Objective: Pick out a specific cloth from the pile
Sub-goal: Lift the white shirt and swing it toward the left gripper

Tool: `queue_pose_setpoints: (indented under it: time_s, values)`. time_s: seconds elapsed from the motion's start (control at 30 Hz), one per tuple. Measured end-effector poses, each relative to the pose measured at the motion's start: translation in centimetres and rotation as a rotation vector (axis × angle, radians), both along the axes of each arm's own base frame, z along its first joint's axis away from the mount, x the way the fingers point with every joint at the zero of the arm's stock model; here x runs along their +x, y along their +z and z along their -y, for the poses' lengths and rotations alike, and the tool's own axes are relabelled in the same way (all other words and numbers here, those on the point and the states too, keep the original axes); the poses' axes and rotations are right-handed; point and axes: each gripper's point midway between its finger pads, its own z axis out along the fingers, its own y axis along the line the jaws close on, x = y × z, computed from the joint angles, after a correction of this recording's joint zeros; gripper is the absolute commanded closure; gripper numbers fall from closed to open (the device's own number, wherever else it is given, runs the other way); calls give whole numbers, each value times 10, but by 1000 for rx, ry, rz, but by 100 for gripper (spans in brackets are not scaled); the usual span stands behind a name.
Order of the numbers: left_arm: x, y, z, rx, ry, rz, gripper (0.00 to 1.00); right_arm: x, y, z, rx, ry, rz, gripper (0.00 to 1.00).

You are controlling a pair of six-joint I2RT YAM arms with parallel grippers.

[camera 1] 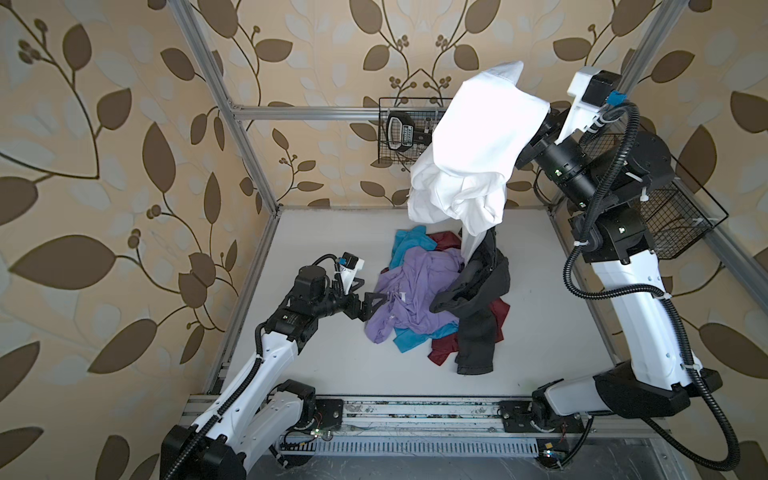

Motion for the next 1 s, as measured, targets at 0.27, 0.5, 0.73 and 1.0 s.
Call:
queue_pose_setpoints:
  time_s: [0.27,0.5,0.73,1.0]
  values:
    - [-3,2,-6,8,32,32,1,-34,58,-15,74,188,211,100]
    - [-5,13,-10,3,57,91,1,-83,87,-48,131,438,371,100]
    - [-6,14,-14,4,74,114,1,-103,66,-117,122,683,391,100]
    - [-11,18,-12,-3,61,131,6,-27,-32,-231,82,844,185,100]
